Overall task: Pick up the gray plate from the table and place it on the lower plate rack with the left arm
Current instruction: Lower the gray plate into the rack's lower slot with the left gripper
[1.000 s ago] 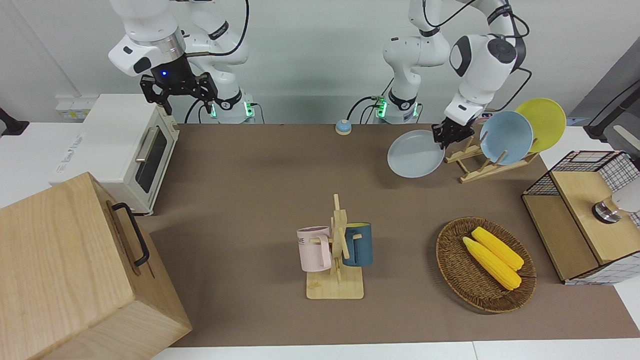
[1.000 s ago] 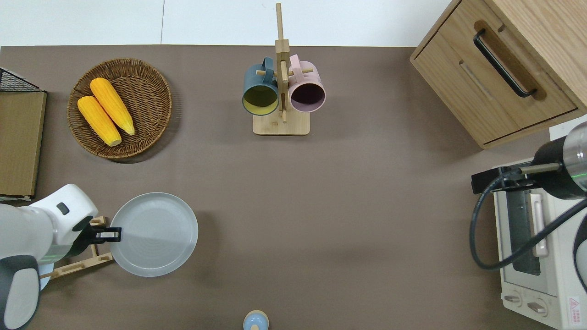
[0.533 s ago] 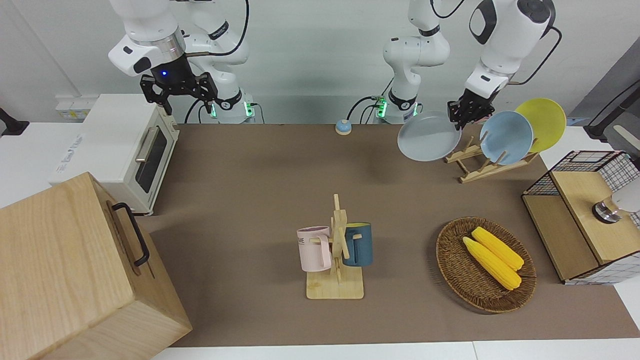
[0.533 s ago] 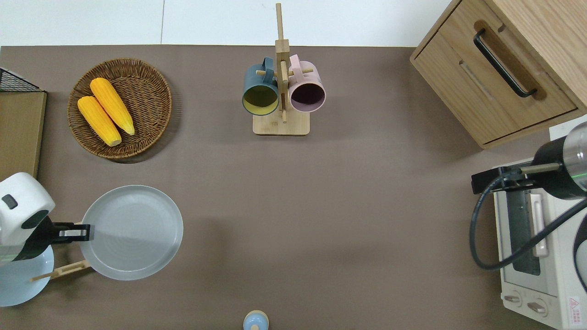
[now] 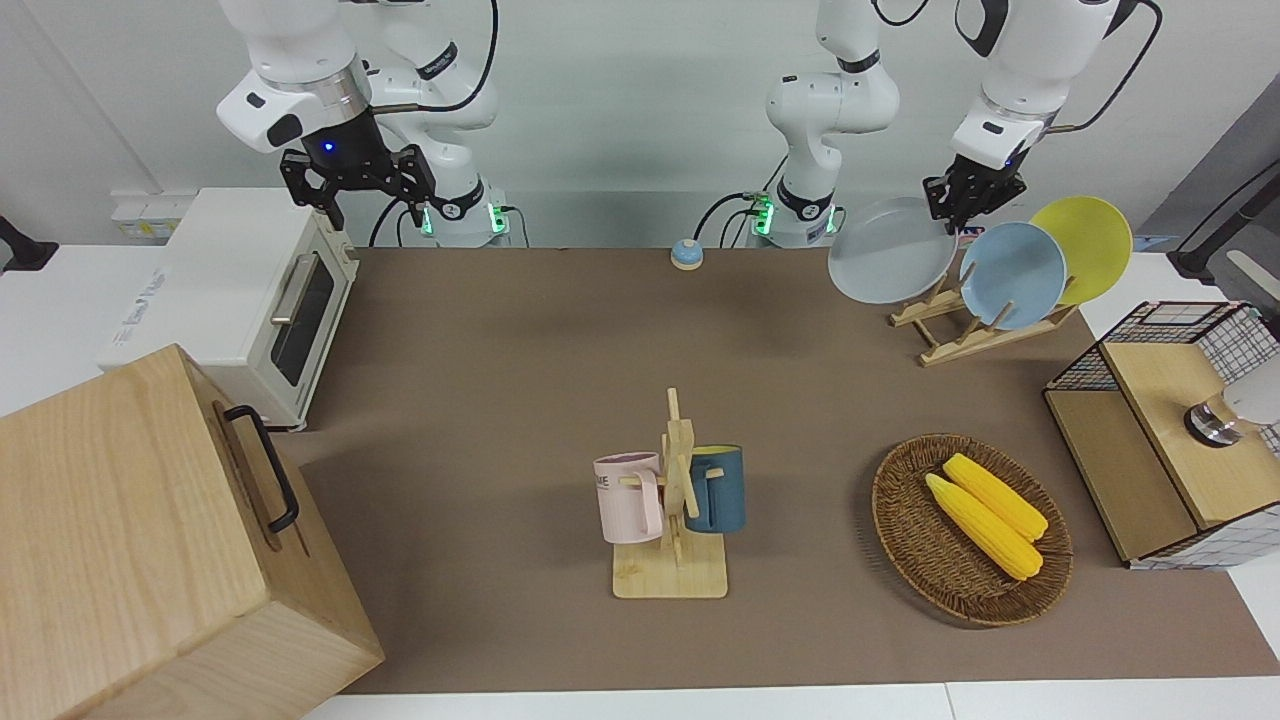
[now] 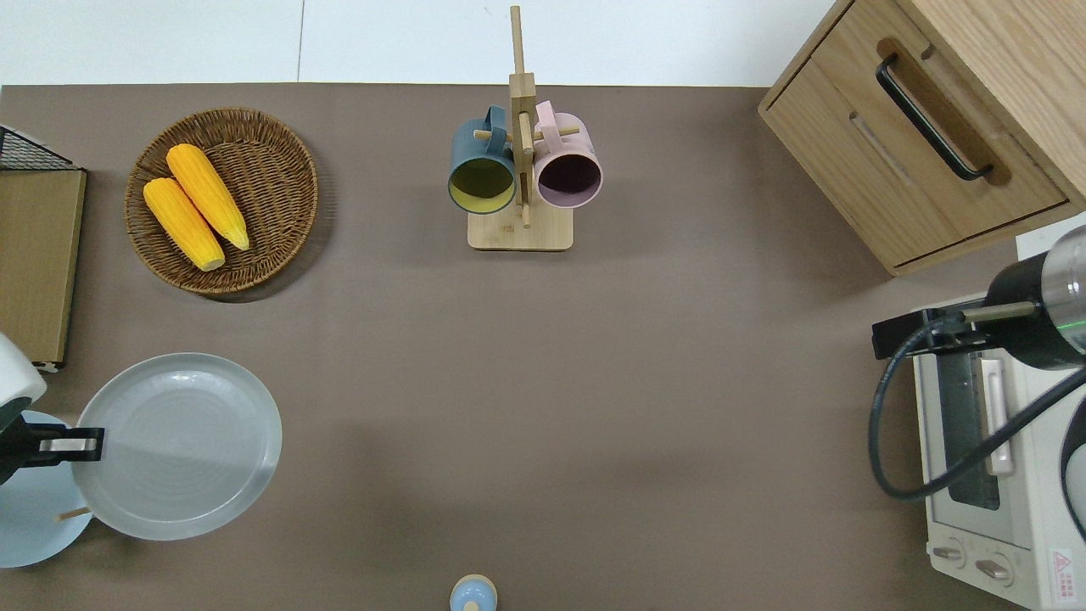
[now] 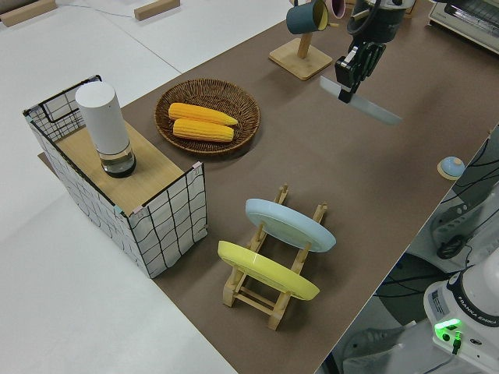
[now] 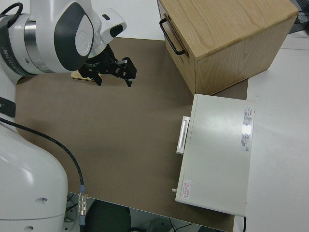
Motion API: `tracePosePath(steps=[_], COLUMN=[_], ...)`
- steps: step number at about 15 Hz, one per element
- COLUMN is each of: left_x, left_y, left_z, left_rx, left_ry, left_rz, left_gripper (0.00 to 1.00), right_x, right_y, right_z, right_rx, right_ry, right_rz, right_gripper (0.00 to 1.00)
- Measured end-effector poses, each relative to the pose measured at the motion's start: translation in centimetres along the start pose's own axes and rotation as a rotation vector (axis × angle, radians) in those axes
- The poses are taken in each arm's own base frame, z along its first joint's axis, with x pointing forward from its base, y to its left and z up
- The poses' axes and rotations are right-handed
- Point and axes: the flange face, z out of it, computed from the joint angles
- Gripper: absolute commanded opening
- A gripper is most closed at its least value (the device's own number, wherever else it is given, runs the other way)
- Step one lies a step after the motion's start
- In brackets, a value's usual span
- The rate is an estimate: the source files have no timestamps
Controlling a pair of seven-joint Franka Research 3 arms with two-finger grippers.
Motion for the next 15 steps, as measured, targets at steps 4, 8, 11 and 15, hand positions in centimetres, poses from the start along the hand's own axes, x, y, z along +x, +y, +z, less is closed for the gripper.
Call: tracePosePath(steps=[4,8,11,15], left_x=[-0.3,-0.4,-0.3,-0.1], left_y=[-1.7,-2.6,-3.2,-3.3], left_z=[0.1,-0.1,-0.1,1.2], left_rx=[0.170,0.293,0.362,0.477], left_ry=[-0.028,-0.037,-0.040,-0.057], left_rz=[-0.014,-0.054,-0.074,-0.132], left_gripper=[0.00,0.00,0.00,0.00], right_x=[0.0,0.0,0.0,0.0], right_y=[0.0,0.0,0.0,0.0], right_z=[0.0,0.0,0.0,0.0], right_rx=[0.000,0.000,0.000,0.000], right_ry=[0.000,0.000,0.000,0.000], right_rz=[0.000,0.000,0.000,0.000], right_gripper=[0.990,0.987,0.987,0.990])
